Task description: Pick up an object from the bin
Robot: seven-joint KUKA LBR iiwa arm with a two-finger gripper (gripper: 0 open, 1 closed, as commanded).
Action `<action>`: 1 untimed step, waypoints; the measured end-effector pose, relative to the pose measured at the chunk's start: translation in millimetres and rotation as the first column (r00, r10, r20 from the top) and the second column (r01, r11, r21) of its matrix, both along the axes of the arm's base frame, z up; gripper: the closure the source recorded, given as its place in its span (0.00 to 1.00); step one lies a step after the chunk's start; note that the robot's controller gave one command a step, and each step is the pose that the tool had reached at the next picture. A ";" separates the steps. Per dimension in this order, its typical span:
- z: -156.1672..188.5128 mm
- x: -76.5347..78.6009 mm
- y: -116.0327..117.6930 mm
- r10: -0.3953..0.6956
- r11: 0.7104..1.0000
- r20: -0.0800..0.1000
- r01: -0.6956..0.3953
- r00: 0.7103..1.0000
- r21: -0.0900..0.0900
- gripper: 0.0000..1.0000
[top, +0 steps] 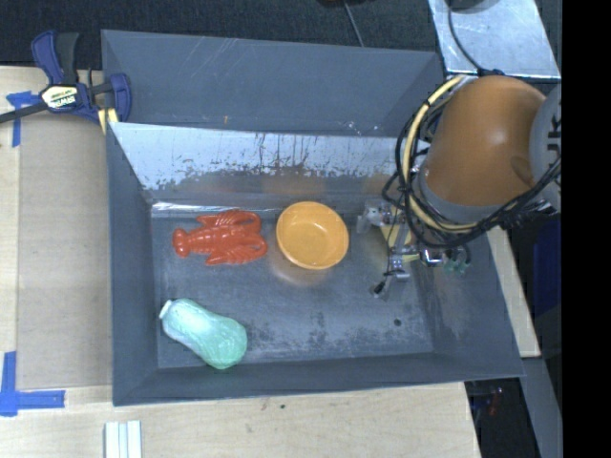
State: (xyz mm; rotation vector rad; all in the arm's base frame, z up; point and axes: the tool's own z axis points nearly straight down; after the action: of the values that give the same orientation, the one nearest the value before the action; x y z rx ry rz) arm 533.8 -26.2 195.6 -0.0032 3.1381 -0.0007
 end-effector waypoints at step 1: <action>-51.8 24.0 12.8 -0.052 0.999 -0.002 0.052 0.999 0.001 0.00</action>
Offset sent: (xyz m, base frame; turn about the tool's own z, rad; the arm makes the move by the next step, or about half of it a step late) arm 0.0316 0.0076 -0.0594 0.0107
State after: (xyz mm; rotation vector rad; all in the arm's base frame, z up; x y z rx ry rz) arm 557.8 -13.4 143.8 0.0787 3.1390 0.0008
